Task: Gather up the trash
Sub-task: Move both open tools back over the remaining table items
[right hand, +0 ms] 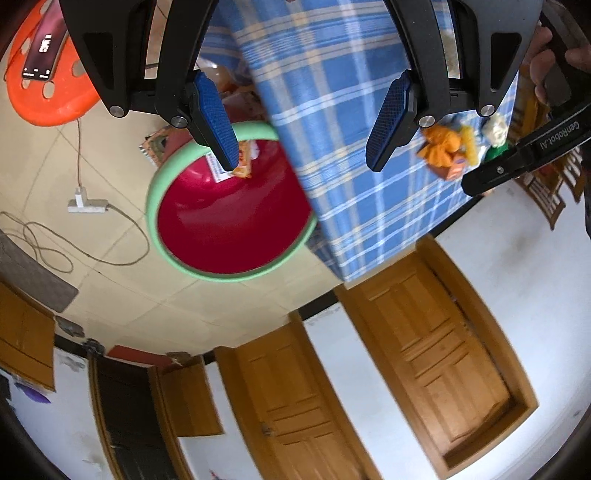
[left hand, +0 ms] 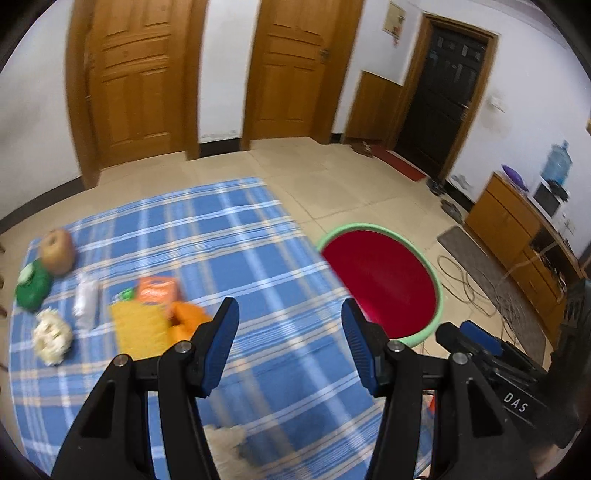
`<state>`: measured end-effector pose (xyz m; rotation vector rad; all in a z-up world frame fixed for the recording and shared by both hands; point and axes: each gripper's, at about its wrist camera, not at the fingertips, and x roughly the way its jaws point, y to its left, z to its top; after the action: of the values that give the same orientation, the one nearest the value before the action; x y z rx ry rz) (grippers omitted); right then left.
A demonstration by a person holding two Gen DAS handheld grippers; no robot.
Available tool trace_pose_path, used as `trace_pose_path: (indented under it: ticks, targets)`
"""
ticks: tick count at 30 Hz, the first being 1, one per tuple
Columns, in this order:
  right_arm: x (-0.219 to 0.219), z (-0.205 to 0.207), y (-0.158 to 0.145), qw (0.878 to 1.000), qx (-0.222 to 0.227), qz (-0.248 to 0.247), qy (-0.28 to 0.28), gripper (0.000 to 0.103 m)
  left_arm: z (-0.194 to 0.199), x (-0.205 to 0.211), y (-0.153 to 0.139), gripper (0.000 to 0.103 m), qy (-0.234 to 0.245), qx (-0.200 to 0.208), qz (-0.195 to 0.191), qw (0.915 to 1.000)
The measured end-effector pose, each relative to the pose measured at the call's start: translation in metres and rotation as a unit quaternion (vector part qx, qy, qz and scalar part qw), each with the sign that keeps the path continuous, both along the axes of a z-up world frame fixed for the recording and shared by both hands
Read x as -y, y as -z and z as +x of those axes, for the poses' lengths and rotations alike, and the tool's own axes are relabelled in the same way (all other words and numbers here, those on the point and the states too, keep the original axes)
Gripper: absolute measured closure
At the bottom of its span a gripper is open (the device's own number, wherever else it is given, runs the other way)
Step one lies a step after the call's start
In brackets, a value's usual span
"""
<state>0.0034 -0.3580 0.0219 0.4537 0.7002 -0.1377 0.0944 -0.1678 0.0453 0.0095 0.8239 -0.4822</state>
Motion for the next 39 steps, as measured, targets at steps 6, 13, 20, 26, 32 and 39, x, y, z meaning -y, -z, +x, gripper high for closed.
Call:
trace_pose_path:
  ticks: [6, 13, 20, 26, 32, 39]
  targets:
    - [-0.025, -0.003, -0.001, 1.000, 0.004, 0.017, -0.024, 0.031, 0.000, -0.059, 0.004, 0.045, -0.055, 0.002, -0.001, 0.9985]
    - [-0.049, 0.003, -0.001, 0.999, -0.001, 0.016, -0.044, 0.031, 0.009, -0.128, 0.014, 0.045, -0.132, -0.004, 0.001, 0.9912]
    - [-0.067, 0.019, 0.001, 0.998, -0.012, 0.003, -0.066, 0.031, 0.028, -0.182, 0.035, 0.045, -0.189, -0.020, 0.018, 0.9816]
    - [-0.084, 0.036, -0.004, 0.996, -0.016, -0.010, -0.087, 0.031, 0.051, -0.214, 0.064, 0.045, -0.220, -0.048, 0.026, 0.9739]
    - [-0.105, 0.056, -0.004, 0.994, -0.024, -0.020, -0.109, 0.031, 0.072, -0.231, 0.089, 0.045, -0.233, -0.069, 0.031, 0.9697]
    - [-0.134, 0.084, 0.001, 0.989, -0.036, -0.025, -0.140, 0.031, 0.089, -0.242, 0.102, 0.043, -0.237, -0.062, 0.022, 0.9692]
